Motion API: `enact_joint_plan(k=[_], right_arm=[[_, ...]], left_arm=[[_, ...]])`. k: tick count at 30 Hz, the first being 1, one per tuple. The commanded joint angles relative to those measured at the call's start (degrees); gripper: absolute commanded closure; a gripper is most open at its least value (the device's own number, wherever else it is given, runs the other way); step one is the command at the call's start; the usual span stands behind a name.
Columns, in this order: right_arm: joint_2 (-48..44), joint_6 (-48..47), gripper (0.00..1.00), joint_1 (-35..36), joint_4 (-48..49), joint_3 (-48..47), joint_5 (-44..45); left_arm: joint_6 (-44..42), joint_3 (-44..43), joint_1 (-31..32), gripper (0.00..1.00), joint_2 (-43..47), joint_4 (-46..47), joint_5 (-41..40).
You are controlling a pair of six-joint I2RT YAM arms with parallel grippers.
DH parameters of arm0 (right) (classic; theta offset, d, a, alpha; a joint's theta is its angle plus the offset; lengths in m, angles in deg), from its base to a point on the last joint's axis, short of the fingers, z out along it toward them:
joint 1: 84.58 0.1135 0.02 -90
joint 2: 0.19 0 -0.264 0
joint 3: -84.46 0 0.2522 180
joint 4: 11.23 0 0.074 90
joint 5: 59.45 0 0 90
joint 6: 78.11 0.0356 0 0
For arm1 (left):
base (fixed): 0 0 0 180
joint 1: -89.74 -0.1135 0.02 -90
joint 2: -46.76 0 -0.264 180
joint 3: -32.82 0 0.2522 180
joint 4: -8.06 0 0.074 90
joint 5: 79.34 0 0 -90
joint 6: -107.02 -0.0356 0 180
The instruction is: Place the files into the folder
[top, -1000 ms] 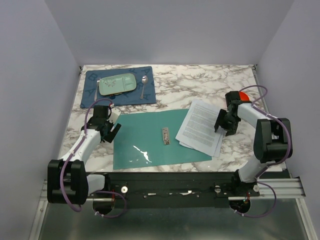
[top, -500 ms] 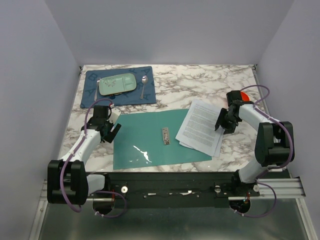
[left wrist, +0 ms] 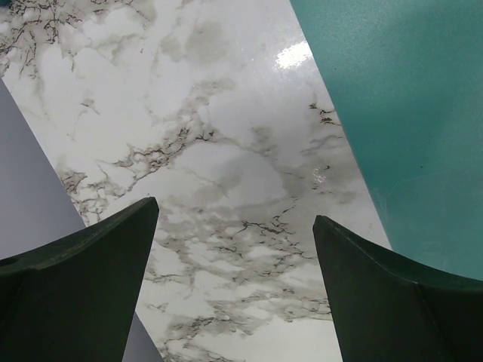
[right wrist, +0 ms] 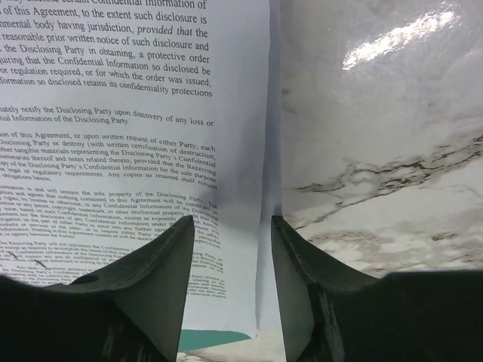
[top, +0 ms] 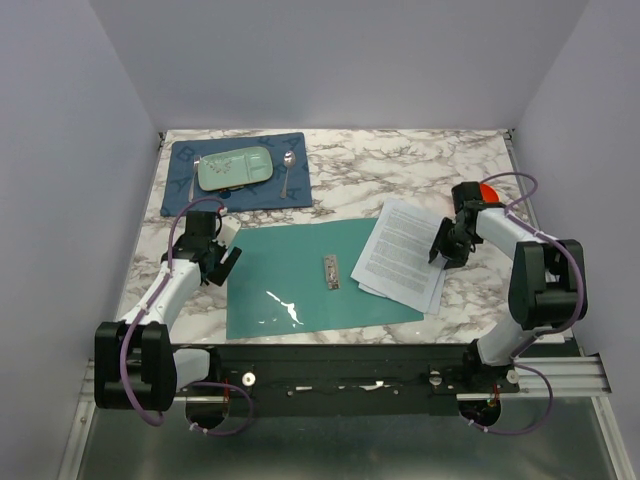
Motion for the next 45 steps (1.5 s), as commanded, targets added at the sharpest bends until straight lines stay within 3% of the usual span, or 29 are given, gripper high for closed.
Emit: enact_joint_plan(k=[1,17,27,35,45], right_arm=[[1.26,0.95,0.48,-0.24,-0.15,0.24,0.06],[-4.27,0.86,0.71,-0.06,3.36,4.28,-1.25],[-12.53,-1.69,0.99,-0.06,14.51,8.85,-12.76],[-19.21,-3.61,0.99,2.65,21.56,6.58,-28.21],[-26.42,-4.76,0.99,15.92,19.63,-9.33,-32.28]], left_arm=[[-0.96,0.23,-0.55,0.01,1.51,-0.17,1.18],[-1.58,0.49,-1.07,0.01,0.72,0.19,1.45],[-1.58,-1.00,-2.13,0.01,1.78,-2.27,2.06],[1.49,-7.14,-6.87,0.01,2.75,-9.03,9.77],[4.40,-14.62,-13.73,0.01,1.60,-17.74,23.15]])
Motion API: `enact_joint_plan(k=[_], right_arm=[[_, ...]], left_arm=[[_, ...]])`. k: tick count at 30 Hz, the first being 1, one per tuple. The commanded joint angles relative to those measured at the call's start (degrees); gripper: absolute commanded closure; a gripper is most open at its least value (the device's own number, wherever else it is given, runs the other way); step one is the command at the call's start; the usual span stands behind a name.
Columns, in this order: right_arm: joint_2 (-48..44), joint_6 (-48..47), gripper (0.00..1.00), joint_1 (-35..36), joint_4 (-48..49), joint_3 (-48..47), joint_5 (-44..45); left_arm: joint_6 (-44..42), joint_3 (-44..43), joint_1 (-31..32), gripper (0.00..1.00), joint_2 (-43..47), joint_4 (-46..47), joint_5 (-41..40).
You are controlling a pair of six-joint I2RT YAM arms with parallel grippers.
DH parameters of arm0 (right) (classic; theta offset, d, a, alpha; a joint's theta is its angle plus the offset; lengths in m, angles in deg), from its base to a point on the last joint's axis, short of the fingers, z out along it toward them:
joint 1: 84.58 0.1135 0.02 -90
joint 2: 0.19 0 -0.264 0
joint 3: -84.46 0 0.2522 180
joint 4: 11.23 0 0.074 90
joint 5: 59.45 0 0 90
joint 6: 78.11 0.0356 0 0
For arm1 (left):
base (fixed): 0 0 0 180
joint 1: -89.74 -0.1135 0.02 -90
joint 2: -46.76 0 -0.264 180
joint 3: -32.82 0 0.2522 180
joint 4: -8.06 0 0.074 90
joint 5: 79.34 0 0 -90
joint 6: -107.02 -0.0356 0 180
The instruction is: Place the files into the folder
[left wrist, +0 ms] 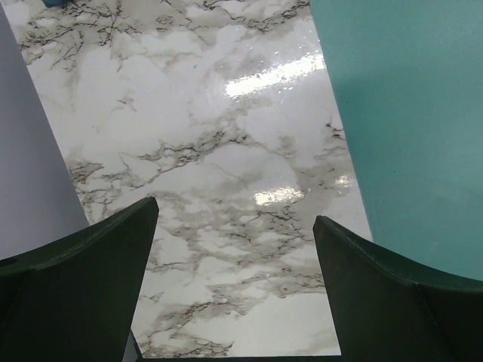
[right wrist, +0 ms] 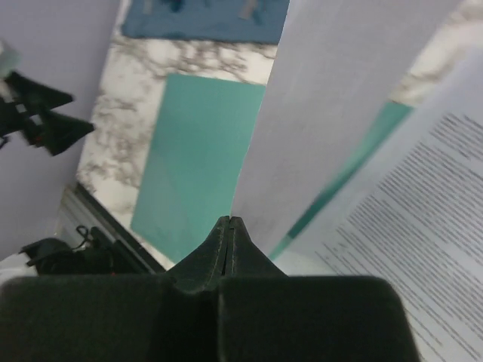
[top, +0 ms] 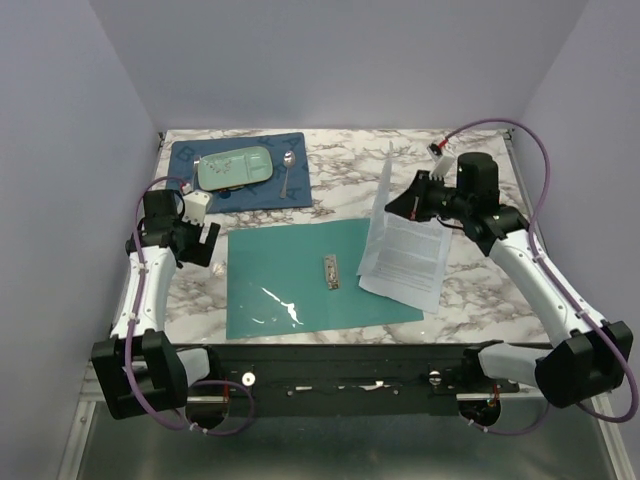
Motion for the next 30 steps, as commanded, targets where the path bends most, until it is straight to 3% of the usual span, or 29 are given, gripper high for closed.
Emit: enact_joint_plan(k=[1,9,19,27,30], right_arm=[[-3.26,-1.27,0.99,5.78,0.81,-8.52,-4.78],[-2.20,-1.27,0.99,12.57,-0.70,-12.07,-8.21],[-0.01,6.55,0.99,13.35,11.69,5.83,-7.34],[3.33,11.20,0.99,17.66,25.06,19.04,5.73],[3.94,12.09,0.99,19.07,27.43,21.85,9.00]], left_arm=[[1.49,-1.42,-1.34,0.01,0.46,-6.07,7.72],[1.49,-2.13,-1.78,0.01,1.52,-6.87,7.99],[1.93,-3.09,-0.90,0.01,3.63,-8.62,12.12],[6.33,-2.13,19.81,0.01,1.61,-6.61,3.69],[6.77,-1.95,23.87,0.01,-0.50,-5.99,-0.53]])
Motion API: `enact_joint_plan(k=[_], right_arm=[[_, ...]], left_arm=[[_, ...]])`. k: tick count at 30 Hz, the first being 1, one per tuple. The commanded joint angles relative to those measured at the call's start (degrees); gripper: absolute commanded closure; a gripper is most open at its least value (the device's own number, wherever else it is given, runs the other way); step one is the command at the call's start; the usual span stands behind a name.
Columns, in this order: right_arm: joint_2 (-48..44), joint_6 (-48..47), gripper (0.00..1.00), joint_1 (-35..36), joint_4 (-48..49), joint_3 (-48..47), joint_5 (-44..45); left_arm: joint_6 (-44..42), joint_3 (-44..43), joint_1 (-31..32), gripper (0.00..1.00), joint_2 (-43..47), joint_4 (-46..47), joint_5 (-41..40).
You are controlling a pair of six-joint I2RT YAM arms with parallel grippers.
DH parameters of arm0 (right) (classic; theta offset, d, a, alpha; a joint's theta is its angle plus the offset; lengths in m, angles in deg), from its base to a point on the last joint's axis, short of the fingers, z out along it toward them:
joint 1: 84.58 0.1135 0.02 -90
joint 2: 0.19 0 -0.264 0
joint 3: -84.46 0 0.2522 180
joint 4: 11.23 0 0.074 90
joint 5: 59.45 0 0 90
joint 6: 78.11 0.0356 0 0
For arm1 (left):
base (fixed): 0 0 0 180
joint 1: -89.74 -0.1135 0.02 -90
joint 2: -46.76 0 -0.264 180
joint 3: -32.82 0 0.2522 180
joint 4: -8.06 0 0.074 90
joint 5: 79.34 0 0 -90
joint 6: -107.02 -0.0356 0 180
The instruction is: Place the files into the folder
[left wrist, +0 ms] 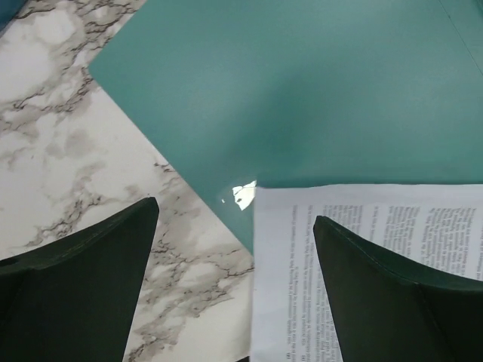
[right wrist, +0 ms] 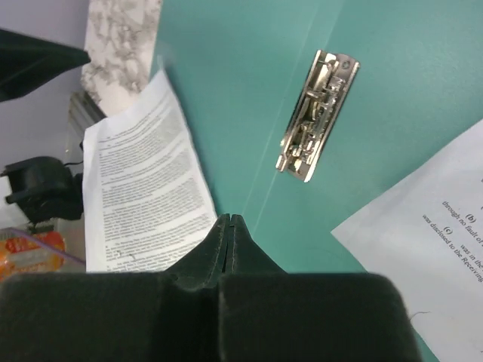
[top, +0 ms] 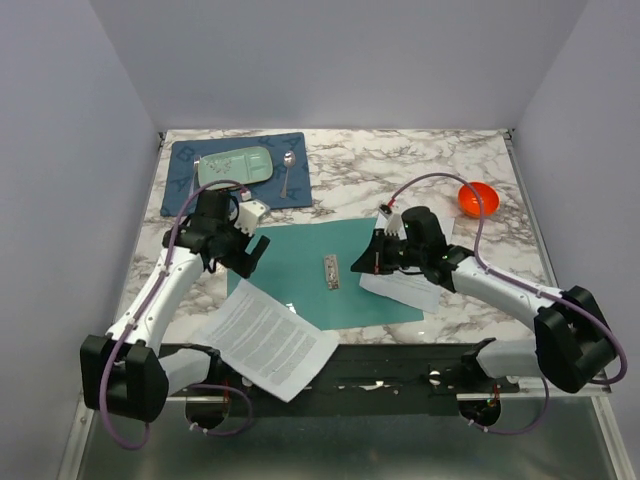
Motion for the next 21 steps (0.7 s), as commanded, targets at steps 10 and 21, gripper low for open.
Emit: enact_joint_plan(k=[10,21], right_arm=[[7.32,-5.67,0.51,5.53,7.17,-0.68,-3.90],[27.61,-15.52,0.48,17.49,-2.93,-22.55,-6.00]], left_arm=[[-3.79,7.81,7.07,0.01,-0.28,2.81,-15.63],[-7.67,13.43,6.89,0.01,6.85,0.79,-17.49]])
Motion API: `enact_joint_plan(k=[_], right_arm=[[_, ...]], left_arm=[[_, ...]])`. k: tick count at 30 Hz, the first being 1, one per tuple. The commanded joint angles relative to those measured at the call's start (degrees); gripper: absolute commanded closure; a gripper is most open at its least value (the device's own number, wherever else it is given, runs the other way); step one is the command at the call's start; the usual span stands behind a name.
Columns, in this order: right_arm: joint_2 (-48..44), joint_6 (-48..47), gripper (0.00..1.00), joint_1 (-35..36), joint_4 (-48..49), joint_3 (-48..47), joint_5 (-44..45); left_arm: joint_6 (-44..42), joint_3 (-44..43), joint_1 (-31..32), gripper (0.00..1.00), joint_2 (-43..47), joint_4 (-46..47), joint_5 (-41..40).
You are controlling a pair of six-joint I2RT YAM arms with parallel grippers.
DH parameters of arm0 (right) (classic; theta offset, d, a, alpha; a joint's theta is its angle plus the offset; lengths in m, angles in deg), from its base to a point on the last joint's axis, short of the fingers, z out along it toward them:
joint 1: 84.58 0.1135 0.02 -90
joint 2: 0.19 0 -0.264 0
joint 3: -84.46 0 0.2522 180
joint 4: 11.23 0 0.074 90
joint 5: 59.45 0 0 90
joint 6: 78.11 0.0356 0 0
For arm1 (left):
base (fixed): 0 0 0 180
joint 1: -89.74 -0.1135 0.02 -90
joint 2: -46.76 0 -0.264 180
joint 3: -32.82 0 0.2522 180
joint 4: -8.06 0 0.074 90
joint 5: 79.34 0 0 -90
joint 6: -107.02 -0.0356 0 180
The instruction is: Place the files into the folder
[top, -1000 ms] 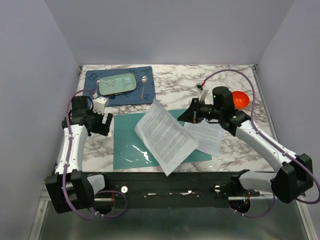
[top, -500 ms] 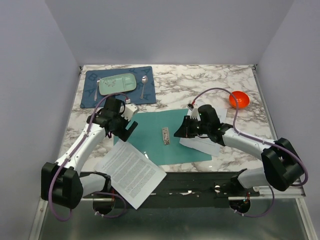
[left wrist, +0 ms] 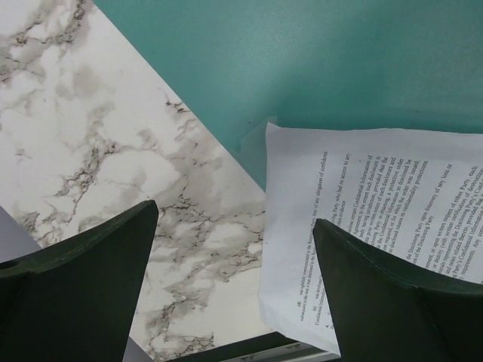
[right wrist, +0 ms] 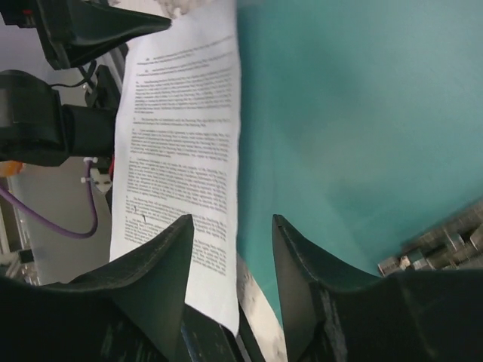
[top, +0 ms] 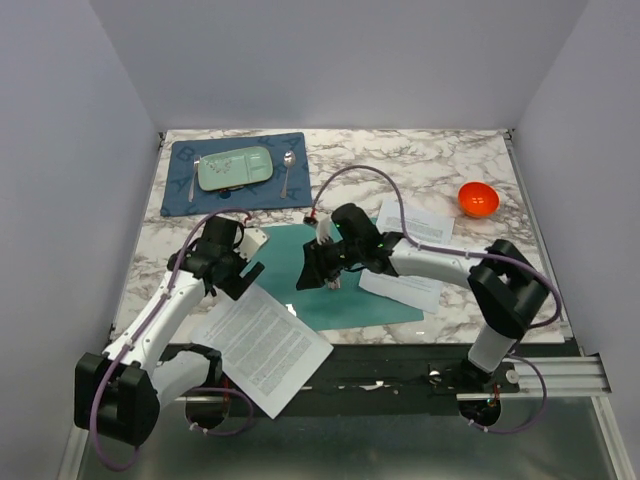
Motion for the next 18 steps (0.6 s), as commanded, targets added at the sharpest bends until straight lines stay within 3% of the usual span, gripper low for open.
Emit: enact_joint_plan(k=[1,6,13,18], right_arm=[[7.21,-4.70,0.48,2.50,-5.30,-6.59,-2.71],[14.51,-5.14,0.50,3.38,-4.69,-10.55,-5.08],[21.28,-4.35,0.52,4.52,-3.98,-16.44,-8.43],[23.31,-3.39,0.56,5.58,-3.63,-17.94,-9.65]], left_arm=[[-2.40,3.67,-0.14,0.01,2.32,0.44,-2.36],[-3.36,9.56,-0.15,0.01,5.04,2.37,-1.40],[-6.18,14.31,-0.50,0.01,16.20,2.99,1.33],[-6.97,16.42,-0.58,0.01,15.78,4.57,0.10]])
